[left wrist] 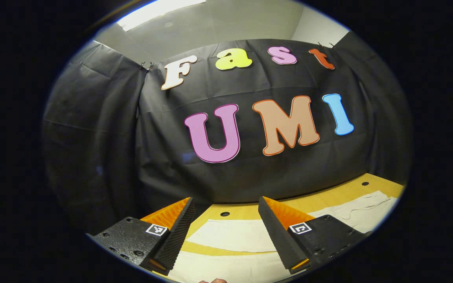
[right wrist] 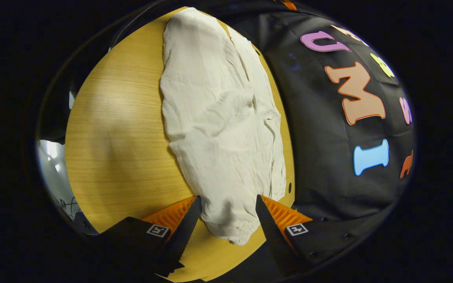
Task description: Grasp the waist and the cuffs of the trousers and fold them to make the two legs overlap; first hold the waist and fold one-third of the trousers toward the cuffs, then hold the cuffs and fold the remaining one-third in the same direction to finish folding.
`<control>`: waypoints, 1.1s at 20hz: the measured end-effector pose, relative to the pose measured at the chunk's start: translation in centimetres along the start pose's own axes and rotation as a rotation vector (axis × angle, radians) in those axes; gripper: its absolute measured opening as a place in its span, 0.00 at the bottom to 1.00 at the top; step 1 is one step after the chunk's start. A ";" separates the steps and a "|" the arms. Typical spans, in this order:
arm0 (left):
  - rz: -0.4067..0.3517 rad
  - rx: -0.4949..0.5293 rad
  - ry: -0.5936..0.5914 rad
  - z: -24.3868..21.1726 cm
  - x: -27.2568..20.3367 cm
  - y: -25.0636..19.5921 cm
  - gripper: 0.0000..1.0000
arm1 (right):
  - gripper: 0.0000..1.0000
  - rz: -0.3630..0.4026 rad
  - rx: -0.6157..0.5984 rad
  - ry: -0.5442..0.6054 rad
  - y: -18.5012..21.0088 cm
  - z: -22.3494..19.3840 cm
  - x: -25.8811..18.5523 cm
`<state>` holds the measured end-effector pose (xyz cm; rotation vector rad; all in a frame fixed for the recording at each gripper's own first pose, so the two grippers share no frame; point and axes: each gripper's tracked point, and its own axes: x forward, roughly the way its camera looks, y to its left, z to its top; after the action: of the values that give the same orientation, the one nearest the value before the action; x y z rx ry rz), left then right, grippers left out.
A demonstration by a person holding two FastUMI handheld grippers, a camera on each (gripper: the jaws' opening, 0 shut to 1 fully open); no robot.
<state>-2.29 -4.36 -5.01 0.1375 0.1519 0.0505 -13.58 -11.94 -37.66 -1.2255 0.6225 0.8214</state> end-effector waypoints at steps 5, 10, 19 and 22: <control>0.022 0.011 0.013 -0.7 0.0 1.4 0.96 | 0.75 -0.006 0.020 0.034 -0.7 0.4 2.2; 0.029 0.067 0.030 -2.0 -0.1 2.7 0.96 | 0.21 0.023 0.048 0.071 0.7 0.7 2.9; -0.007 0.323 0.141 -7.9 -1.8 5.8 0.96 | 0.10 0.025 0.150 0.116 0.5 0.4 3.3; -0.057 0.449 0.214 -11.9 -3.9 6.3 0.96 | 0.05 0.002 0.143 0.125 0.6 0.4 3.2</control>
<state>-8.21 3.22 -15.20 0.5765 0.3803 -0.0271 -12.21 -10.86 -40.41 -1.1518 0.7705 0.6937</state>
